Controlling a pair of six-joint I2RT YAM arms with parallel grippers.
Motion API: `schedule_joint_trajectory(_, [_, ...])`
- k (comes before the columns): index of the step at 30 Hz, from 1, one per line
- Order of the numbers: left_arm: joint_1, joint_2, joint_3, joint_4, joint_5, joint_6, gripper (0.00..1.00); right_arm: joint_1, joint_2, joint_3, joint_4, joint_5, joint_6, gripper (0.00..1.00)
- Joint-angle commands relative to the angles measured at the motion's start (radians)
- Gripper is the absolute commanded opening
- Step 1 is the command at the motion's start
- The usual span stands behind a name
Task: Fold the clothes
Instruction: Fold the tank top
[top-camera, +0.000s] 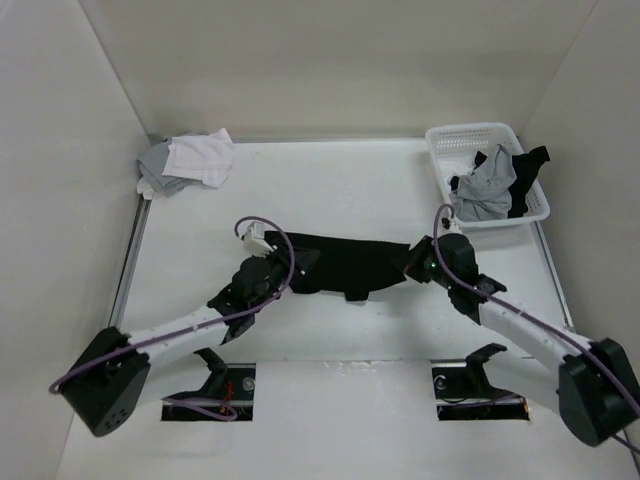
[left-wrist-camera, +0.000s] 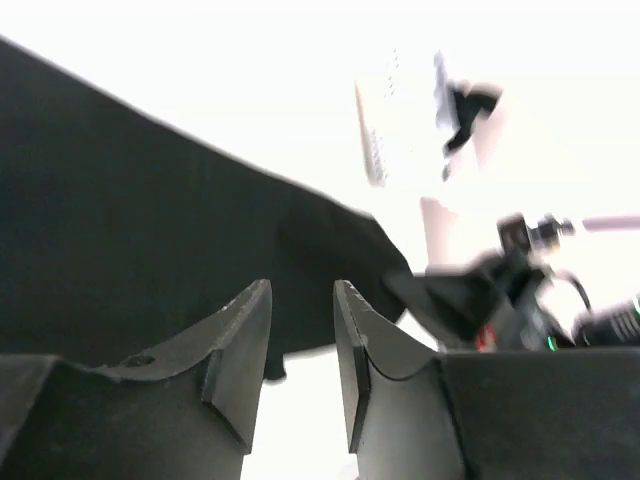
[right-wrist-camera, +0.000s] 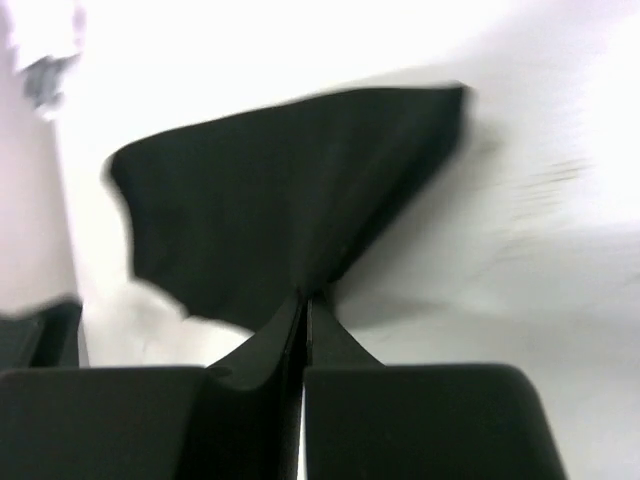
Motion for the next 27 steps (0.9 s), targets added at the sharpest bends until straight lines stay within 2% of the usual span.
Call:
schedule_joint_trajectory(1, [0.074, -0.121, 0.025, -0.130, -0.024, 0.041, 0.30, 0.140, -0.092, 0.132, -0.190, 0.156, -0.029, 0.01])
schedule_joint_trajectory(5, [0.208, -0.240, -0.002, -0.228, 0.017, 0.058, 0.31, 0.297, 0.015, 0.347, -0.286, 0.240, -0.046, 0.01])
schedule_joint_trajectory(11, [0.387, -0.432, -0.032, -0.360, 0.113, 0.058, 0.31, 0.476, 0.419, 0.743, -0.338, 0.279, -0.081, 0.03])
schedule_joint_trajectory(20, [0.601, -0.610, -0.033, -0.511, 0.237, 0.065, 0.31, 0.562, 0.976, 1.290, -0.445, 0.213, -0.085, 0.11])
schedule_joint_trajectory(24, [0.651, -0.627, -0.019, -0.534, 0.280, 0.067, 0.31, 0.570, 1.060, 1.380, -0.435, 0.150, -0.055, 0.36])
schedule_joint_trajectory(27, [0.627, -0.604, -0.016, -0.531, 0.266, 0.071, 0.31, 0.571, 0.974, 1.288, -0.352, 0.121, -0.054, 0.51])
